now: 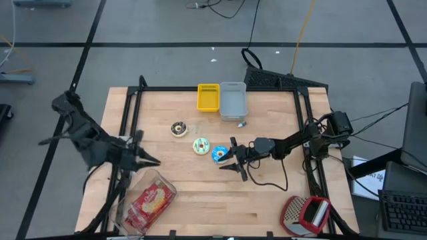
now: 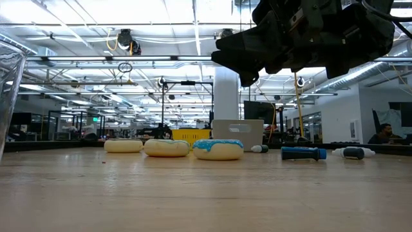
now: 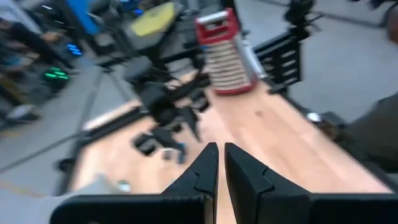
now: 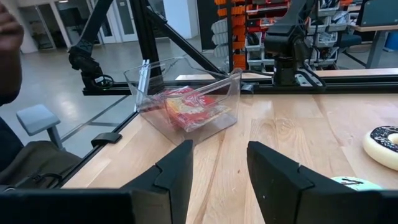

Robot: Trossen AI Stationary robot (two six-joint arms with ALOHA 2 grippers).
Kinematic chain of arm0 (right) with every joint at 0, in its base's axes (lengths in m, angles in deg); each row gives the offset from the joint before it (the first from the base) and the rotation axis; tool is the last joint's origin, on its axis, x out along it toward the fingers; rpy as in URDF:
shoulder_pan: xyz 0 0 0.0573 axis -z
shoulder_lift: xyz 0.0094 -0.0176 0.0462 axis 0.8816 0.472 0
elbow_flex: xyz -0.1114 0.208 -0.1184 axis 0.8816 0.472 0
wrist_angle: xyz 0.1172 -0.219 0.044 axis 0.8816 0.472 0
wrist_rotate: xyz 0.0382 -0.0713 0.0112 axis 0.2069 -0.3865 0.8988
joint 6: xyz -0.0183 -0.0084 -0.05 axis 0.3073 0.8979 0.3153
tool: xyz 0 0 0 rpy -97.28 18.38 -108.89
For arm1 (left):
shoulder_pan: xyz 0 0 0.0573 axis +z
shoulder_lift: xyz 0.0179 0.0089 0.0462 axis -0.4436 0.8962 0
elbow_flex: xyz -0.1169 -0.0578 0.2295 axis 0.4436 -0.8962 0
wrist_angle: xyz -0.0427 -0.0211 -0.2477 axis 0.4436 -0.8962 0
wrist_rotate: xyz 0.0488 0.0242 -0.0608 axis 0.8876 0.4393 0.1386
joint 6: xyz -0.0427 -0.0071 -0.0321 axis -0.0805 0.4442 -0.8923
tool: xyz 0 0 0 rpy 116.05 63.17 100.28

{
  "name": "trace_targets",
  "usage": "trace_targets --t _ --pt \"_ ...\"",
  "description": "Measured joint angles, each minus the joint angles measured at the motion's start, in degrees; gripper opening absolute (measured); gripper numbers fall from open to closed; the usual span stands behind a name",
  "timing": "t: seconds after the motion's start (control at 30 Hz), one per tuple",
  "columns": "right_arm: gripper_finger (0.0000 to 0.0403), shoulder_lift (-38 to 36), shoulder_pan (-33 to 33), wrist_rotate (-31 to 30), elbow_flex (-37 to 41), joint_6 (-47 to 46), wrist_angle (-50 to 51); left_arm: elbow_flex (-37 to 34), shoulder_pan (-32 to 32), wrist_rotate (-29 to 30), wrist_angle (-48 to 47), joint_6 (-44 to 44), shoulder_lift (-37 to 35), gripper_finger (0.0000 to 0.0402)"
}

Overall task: Pick & Place Food Item
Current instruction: Put the blue food coloring bottle into the white bin

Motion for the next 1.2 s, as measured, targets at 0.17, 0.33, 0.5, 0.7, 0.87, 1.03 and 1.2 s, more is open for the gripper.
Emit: trace_targets --t 0.17,0.33,0.5,0.7,0.87,1.03,1.2 --pt "0.0139 0.0 0.0 -1.6 0.0 0.0 0.0 -9.8 7.9 -12.4 8.7 -0.8 -5.7 0.0031" --pt "0.0139 0.0 0.0 -1.6 0.0 0.0 0.0 -18.6 15.4 -13.5 13.7 -2.8 -14.2 0.0031" --pt "0.0139 0.0 0.0 -1.3 0.0 -3.9 0.0 -25.9 21.8 -14.7 18.8 -5.3 -22.9 0.0031" --pt "0.0139 0.0 1.1 -1.2 0.0 -6.4 0.0 -33.1 27.4 -17.4 20.0 -7.2 -31.0 0.0031" --pt "0.0139 0.0 1.5 -1.2 0.0 -6.4 0.0 -37.8 31.7 -18.9 21.3 -10.5 -35.5 0.0031" --pt "0.0139 0.0 1.4 -1.2 0.0 -6.4 0.0 -40.8 35.9 -24.9 23.1 -9.9 -38.9 0.0031" --pt "0.0139 0.0 1.4 -1.2 0.0 -6.4 0.0 -44.1 38.6 -25.7 23.4 -9.8 -39.3 0.0031"
